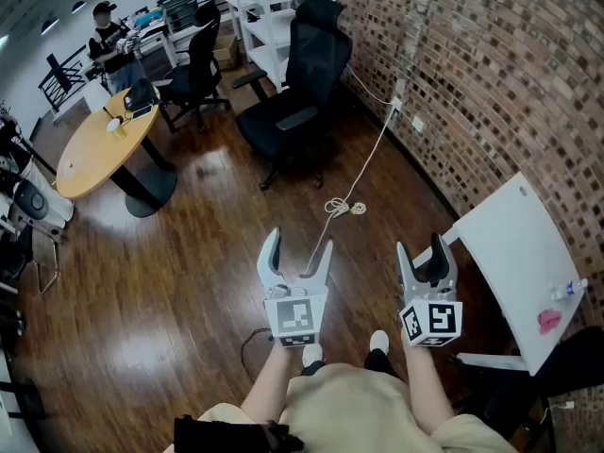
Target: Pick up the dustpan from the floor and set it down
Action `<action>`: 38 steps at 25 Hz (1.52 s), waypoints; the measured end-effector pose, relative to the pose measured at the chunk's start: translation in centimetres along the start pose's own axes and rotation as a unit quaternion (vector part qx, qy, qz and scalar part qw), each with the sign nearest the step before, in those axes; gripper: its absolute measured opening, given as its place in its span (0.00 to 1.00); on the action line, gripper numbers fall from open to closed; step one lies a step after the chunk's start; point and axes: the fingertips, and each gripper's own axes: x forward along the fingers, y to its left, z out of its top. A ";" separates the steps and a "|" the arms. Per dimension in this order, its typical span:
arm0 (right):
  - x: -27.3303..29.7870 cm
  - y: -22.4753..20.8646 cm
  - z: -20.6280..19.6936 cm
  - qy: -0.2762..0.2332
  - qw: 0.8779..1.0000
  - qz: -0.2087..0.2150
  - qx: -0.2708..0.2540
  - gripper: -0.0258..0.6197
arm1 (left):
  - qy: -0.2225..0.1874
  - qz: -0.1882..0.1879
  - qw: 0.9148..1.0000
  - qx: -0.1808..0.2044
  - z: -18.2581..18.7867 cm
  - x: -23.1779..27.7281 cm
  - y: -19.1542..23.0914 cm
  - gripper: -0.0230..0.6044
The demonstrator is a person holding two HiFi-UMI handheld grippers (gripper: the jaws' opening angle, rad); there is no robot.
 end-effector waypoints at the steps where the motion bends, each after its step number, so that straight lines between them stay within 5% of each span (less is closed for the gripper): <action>1: -0.7 -0.2 -0.3 0.005 1.000 -0.009 -0.001 0.53 | 0.000 -0.013 1.000 -0.003 0.1 0.3 -0.5 0.61; 7: -7.7 -3.9 0.3 0.002 0.995 -0.094 0.027 0.53 | 0.004 -0.124 0.992 -0.002 -0.1 0.9 -8.1 0.62; 13: -20.0 -10.4 3.1 -0.029 0.978 -0.209 0.005 0.53 | -0.010 -0.280 0.960 -0.017 2.0 -0.9 -23.7 0.63; 22: -43.8 -19.4 4.5 -0.040 0.917 -0.396 0.010 0.53 | -0.012 -0.488 0.873 -0.016 4.8 -13.1 -48.9 0.64; 27: -58.4 -20.6 4.8 -0.034 0.858 -0.512 -0.001 0.53 | -0.017 -0.599 0.800 -0.008 4.9 -22.8 -61.0 0.65; 32: -72.3 -17.3 4.4 -0.033 0.751 -0.660 -0.005 0.53 | -0.014 -0.738 0.675 0.009 4.6 -34.6 -70.7 0.65; 36: -81.5 -14.4 4.2 -0.034 0.673 -0.739 -0.010 0.53 | -0.017 -0.811 0.585 0.013 4.1 -44.2 -76.2 0.65; 38: -85.5 -12.4 3.8 -0.032 0.625 -0.780 -0.014 0.53 | -0.020 -0.845 0.534 0.016 3.6 -49.0 -78.3 0.65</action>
